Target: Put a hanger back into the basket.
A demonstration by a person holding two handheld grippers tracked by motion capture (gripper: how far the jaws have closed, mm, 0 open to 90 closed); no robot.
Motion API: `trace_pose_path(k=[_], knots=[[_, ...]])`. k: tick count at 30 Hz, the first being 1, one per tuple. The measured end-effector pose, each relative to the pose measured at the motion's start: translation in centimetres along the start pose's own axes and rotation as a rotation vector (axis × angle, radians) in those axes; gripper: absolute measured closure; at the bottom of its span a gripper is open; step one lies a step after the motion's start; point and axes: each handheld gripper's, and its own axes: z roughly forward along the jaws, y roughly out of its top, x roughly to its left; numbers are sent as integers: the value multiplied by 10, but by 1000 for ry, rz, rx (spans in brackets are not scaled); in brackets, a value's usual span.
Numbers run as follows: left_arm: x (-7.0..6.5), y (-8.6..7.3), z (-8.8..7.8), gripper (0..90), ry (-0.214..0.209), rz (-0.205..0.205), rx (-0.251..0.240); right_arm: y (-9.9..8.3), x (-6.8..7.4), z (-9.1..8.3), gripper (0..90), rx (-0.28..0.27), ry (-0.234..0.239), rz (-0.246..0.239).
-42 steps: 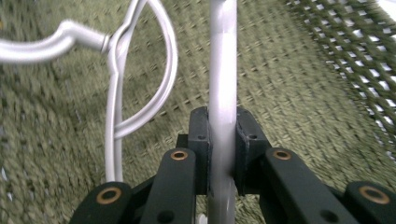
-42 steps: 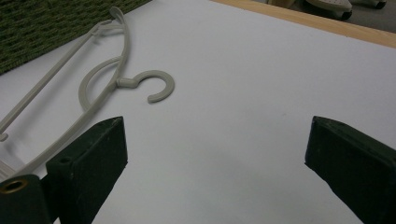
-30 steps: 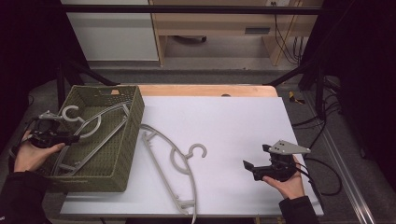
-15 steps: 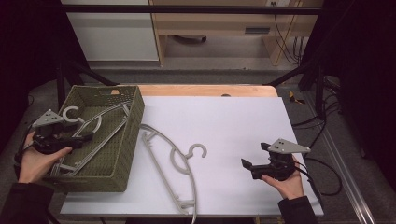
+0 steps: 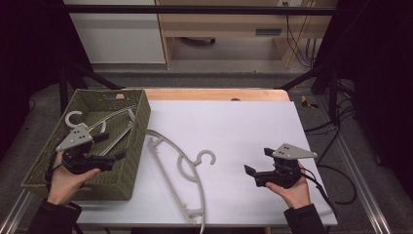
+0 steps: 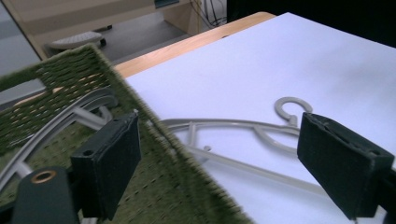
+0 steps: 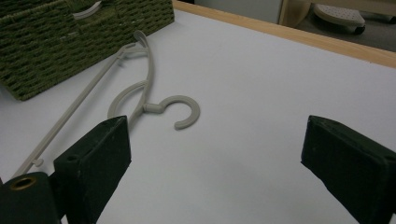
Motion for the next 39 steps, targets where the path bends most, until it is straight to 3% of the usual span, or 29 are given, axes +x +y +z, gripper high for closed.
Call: trace_pose_path(k=[4,10,16,24,32,39], knots=[[-16,-2,8,115,-21,3,-18,5,7,7,86,0,9,1],[-27,-8,19,110,-25,-5,-12,11,21,18,89,21,29,-13],[-29,-10,21,96,-48,-7,-12,17,35,33,104,65,36,-27],[-31,-10,20,80,-44,-2,-13,20,56,59,138,155,33,-67],[-32,-11,21,75,-53,3,-6,15,77,92,203,254,44,-84],[-30,-13,22,67,-50,-2,3,13,85,120,297,317,28,-84]])
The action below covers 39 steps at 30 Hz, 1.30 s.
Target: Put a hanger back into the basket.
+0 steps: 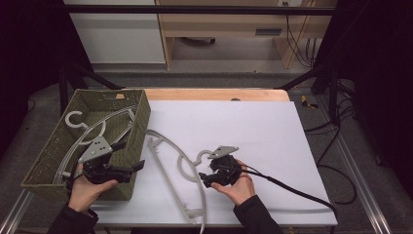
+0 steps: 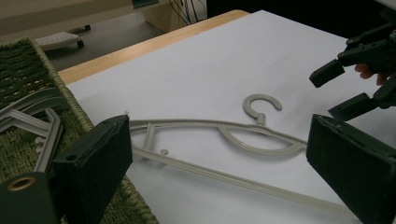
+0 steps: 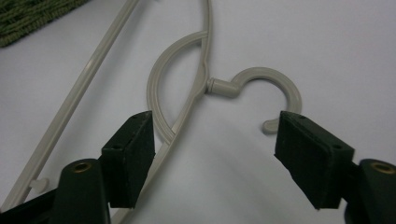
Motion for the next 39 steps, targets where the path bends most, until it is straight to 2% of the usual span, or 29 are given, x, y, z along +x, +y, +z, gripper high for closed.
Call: trace_pose_path(k=[6,12,14,18,24,30,31,34,36,39], knots=[[0,0,-1,67,-1,2,0,5,5,21,405,36,5,2],[2,0,-1,67,1,0,-1,11,8,41,504,71,18,29],[1,0,-1,67,-1,0,1,12,8,46,528,80,19,22],[2,0,-1,67,1,-3,2,13,9,55,570,107,21,44],[2,0,-1,68,1,-2,4,10,9,66,620,131,22,49],[1,-1,1,68,-2,-1,10,10,11,68,674,138,18,38],[1,-1,1,68,-2,0,11,10,12,68,707,141,23,46],[1,-1,1,68,-2,1,11,11,11,68,719,147,29,59],[1,-1,0,68,-1,1,10,12,11,67,728,156,22,77],[1,-1,0,69,0,1,11,12,8,65,746,180,-1,59]])
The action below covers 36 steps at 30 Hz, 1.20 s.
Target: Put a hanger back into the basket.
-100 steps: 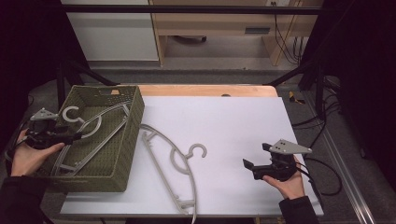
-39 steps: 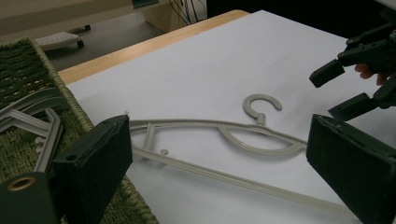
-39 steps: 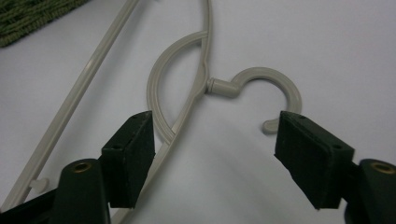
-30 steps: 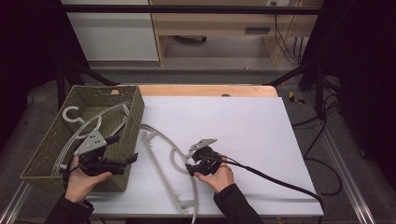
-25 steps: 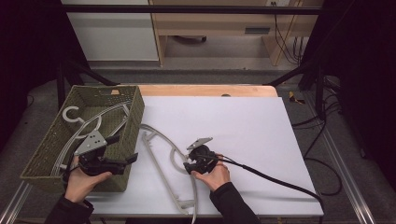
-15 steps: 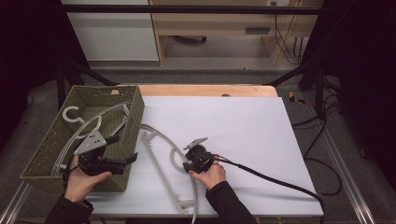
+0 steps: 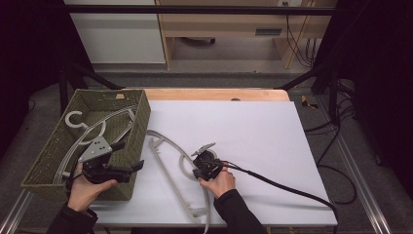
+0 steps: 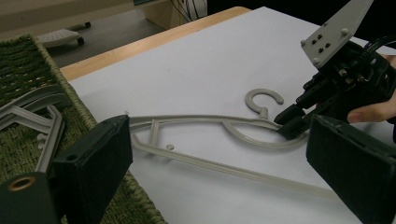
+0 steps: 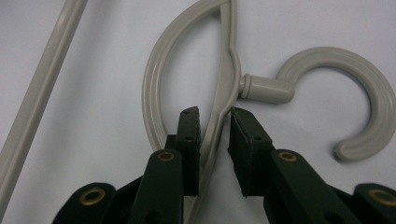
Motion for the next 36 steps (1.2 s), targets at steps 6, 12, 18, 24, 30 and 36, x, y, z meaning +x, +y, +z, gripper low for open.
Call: trace_pose_path(k=[6,12,18,24,30,36], knots=[[0,0,0,69,-2,1,5,-1,-6,-4,785,32,-36,-15],[-1,0,1,69,-1,4,9,-6,-19,-10,830,51,-44,13],[-1,0,1,70,-6,6,11,-13,-31,-18,830,72,-21,-26],[-2,0,2,69,-11,11,19,-23,-39,-23,779,52,-1,-54],[-4,0,3,69,-12,13,20,-23,-39,-22,724,40,-5,-52],[-4,0,3,69,-15,16,24,-24,-38,-20,783,43,-27,-54]])
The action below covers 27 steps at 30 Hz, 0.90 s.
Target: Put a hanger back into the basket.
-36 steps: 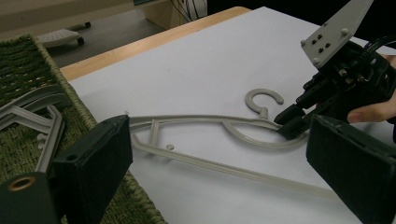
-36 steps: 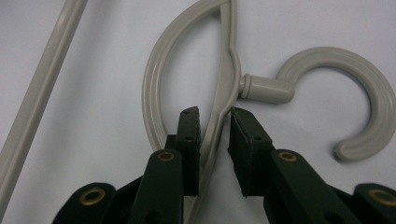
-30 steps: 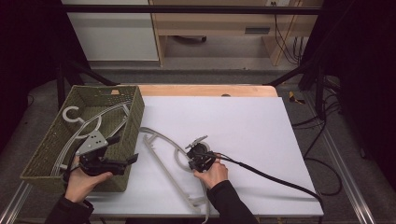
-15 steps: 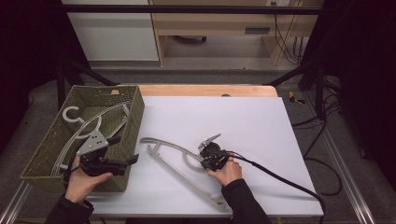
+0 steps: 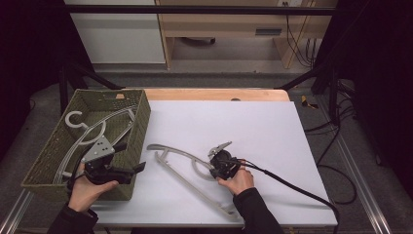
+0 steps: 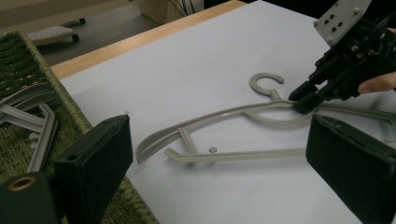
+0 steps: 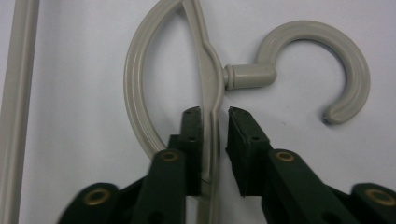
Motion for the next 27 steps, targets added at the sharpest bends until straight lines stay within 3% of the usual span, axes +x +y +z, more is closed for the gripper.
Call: trace_pose_path(k=[9,15,27], knots=[[-2,1,2,69,-3,8,6,1,-2,-1,830,12,26,36],[-5,4,1,70,-15,21,11,3,-4,-9,833,-15,46,47],[-11,12,0,71,-27,45,9,5,-7,-40,837,-61,72,-2]])
